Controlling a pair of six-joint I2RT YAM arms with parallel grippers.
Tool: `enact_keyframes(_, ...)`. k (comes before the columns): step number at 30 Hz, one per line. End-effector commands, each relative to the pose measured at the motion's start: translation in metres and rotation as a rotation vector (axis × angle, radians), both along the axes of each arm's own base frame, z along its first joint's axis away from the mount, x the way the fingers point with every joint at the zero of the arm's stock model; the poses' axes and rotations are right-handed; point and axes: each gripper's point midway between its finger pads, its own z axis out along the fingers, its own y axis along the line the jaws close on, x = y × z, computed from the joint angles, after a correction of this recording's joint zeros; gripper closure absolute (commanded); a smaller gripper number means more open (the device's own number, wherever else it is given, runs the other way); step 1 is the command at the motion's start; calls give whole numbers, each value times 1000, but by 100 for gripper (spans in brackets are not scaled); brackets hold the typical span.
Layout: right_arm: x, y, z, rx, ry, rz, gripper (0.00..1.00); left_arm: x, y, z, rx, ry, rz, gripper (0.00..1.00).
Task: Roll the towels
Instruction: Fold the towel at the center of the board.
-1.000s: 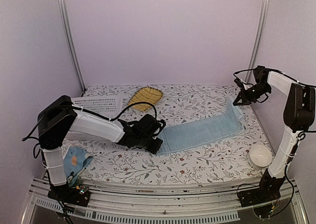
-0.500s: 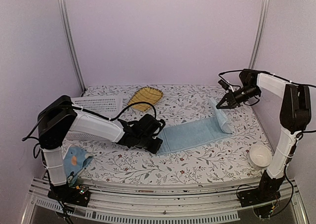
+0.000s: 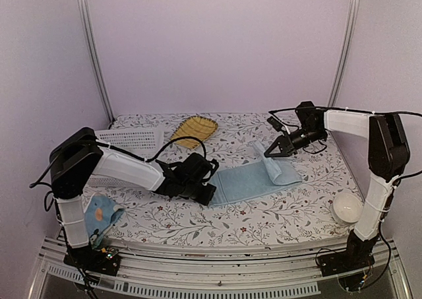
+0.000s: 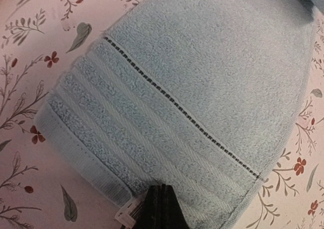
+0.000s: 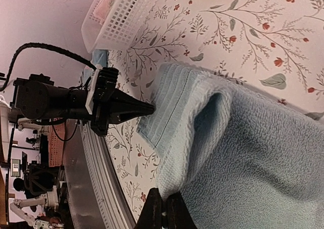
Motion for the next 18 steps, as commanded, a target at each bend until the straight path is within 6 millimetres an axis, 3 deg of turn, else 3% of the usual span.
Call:
enact_keyframes(1,-4,33,2,72,6,52,98,2,12,2,-36,25,39,100)
enact_keyframes(11,-17,80,-19,71,72,110,98,1,15,-2,-94,60,57,100)
enact_keyframes(18,-20,107,-19,97,112,115,98,0,13,-4,-124,76,60,100)
